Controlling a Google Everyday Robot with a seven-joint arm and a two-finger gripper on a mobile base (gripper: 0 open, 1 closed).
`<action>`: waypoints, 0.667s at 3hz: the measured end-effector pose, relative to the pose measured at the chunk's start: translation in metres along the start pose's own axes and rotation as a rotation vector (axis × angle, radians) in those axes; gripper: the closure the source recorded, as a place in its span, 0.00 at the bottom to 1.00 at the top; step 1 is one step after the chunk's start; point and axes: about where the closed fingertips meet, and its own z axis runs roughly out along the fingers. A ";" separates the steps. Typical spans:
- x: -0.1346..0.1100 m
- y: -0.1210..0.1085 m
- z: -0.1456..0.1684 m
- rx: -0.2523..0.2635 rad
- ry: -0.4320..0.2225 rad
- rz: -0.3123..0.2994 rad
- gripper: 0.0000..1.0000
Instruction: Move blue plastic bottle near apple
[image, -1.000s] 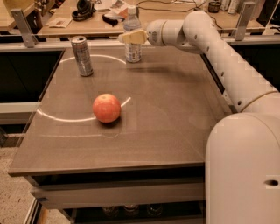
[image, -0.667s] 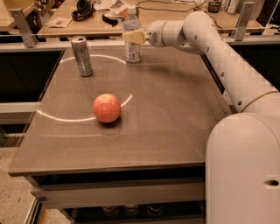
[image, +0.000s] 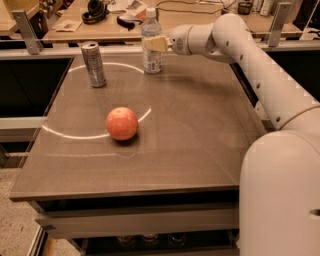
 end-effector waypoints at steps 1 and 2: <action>-0.012 0.010 -0.015 -0.062 -0.016 -0.021 1.00; -0.030 0.030 -0.045 -0.137 -0.023 -0.048 1.00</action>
Offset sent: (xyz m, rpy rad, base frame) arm -0.0913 -0.0370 0.0776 0.0013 -0.0499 0.2428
